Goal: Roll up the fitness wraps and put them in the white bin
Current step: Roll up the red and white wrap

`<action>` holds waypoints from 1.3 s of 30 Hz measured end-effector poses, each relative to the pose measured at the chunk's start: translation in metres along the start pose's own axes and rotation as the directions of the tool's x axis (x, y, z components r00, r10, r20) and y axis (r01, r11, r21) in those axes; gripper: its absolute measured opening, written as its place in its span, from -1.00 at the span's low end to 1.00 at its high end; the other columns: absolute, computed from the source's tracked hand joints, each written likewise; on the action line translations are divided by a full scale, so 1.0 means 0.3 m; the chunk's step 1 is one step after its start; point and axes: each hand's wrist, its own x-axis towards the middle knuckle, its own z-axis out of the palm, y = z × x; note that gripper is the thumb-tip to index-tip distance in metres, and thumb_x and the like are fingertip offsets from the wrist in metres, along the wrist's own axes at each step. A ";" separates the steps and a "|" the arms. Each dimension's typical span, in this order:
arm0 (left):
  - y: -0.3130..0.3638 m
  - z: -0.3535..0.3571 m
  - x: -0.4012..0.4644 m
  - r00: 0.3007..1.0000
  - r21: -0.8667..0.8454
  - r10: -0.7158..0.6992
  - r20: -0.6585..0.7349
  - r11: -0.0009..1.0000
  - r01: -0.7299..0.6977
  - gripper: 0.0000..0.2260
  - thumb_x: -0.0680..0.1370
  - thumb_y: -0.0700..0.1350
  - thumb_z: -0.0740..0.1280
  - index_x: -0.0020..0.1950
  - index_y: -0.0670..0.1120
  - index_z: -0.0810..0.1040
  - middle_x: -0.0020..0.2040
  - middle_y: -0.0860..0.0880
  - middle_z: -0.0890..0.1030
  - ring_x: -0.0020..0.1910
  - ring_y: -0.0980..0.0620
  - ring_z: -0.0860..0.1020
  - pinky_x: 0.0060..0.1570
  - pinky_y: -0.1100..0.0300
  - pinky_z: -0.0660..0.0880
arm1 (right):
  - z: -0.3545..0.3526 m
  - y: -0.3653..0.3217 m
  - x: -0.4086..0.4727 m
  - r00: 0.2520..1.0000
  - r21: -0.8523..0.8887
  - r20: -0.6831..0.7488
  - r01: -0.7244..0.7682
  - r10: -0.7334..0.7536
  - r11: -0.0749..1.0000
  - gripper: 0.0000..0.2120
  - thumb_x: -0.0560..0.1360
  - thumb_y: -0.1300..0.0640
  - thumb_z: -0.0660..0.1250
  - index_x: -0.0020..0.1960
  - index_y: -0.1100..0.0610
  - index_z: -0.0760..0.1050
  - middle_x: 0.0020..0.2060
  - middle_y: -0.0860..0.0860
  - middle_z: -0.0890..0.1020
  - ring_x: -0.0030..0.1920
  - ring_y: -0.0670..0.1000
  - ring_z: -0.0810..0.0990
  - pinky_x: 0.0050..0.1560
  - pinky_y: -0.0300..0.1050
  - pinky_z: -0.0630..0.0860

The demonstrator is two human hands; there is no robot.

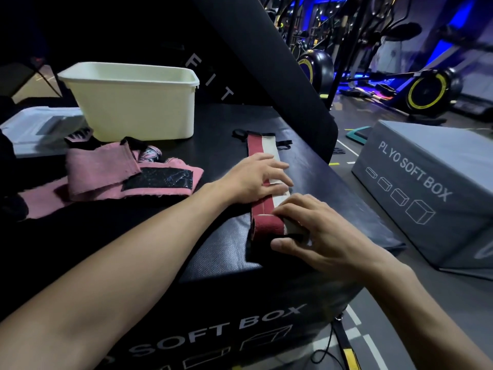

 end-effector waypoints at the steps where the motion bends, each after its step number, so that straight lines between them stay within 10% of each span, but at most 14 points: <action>1: -0.004 0.002 0.008 1.000 0.000 0.014 0.009 1.000 -0.014 -0.70 0.57 0.31 0.25 0.18 0.27 0.65 0.46 0.15 0.50 0.54 0.01 0.28 0.53 -0.04 0.20 | 0.000 0.001 0.003 1.000 -0.001 0.002 0.003 -0.003 1.000 -0.50 0.51 -0.33 0.27 0.23 0.02 0.54 0.10 -0.10 0.54 0.10 -0.02 0.48 0.12 0.06 0.46; 7: 0.007 0.003 0.035 0.991 -0.049 0.028 0.129 0.999 -0.022 -0.66 0.53 0.33 0.19 0.13 0.22 0.60 0.25 0.11 0.60 0.38 0.01 0.43 0.46 -0.03 0.26 | 0.008 -0.001 0.003 0.998 0.002 -0.064 -0.014 0.014 1.000 -0.36 0.47 -0.21 0.45 0.47 -0.01 0.39 0.15 -0.18 0.56 0.12 -0.13 0.45 0.11 -0.42 0.29; 15: 0.020 -0.021 0.031 0.993 -0.074 0.015 0.119 0.997 -0.006 -0.79 0.59 0.21 0.32 0.11 0.16 0.64 0.20 0.08 0.61 0.23 -0.03 0.48 0.34 0.04 0.36 | -0.004 0.011 0.012 0.996 0.059 -0.068 -0.052 0.056 0.997 -0.60 0.60 -0.20 0.23 0.31 0.00 0.52 0.12 -0.10 0.64 0.07 -0.08 0.55 0.14 -0.05 0.45; 24: -0.034 0.008 0.046 0.996 -0.054 0.036 0.080 0.998 -0.031 -0.72 0.46 0.49 0.22 0.05 0.44 0.56 0.20 0.29 0.59 0.28 0.09 0.48 0.38 -0.03 0.32 | -0.005 0.042 0.058 0.997 0.215 -0.007 -0.080 0.083 0.973 -0.71 0.67 -0.13 0.16 0.14 -0.04 0.59 -0.19 -0.25 0.60 -0.16 -0.15 0.57 -0.06 -0.14 0.38; 30: -0.046 0.009 0.042 0.998 -0.084 -0.010 0.057 0.996 0.015 -0.71 0.44 0.42 0.28 0.09 0.40 0.59 0.21 0.32 0.59 0.22 0.07 0.38 0.33 0.09 0.34 | -0.010 0.076 0.107 0.977 0.274 0.098 -0.211 0.191 0.938 -0.68 0.62 -0.23 0.12 0.26 -0.26 0.55 -0.08 -0.16 0.53 0.08 -0.17 0.45 0.11 -0.14 0.37; 35: -0.041 -0.010 0.035 0.995 -0.153 -0.039 0.093 0.987 0.053 -0.71 0.51 0.15 0.47 0.22 0.19 0.65 0.28 0.27 0.59 0.23 0.06 0.34 0.33 0.10 0.30 | 0.001 0.081 0.166 0.985 0.354 0.073 -0.171 0.155 0.920 -0.51 0.60 -0.21 0.15 0.07 0.14 0.68 0.07 -0.16 0.61 0.10 -0.06 0.56 0.22 -0.02 0.48; 39: -0.034 -0.014 0.040 0.995 -0.128 -0.037 0.095 0.991 0.049 -0.74 0.53 0.04 0.46 0.23 0.18 0.66 0.29 0.28 0.59 0.20 0.09 0.32 0.26 0.16 0.26 | 0.016 0.108 0.192 0.968 0.445 0.100 -0.251 0.231 0.860 -0.53 0.59 -0.20 0.19 -0.13 0.18 0.61 -0.15 0.08 0.60 -0.21 0.08 0.57 -0.16 0.23 0.58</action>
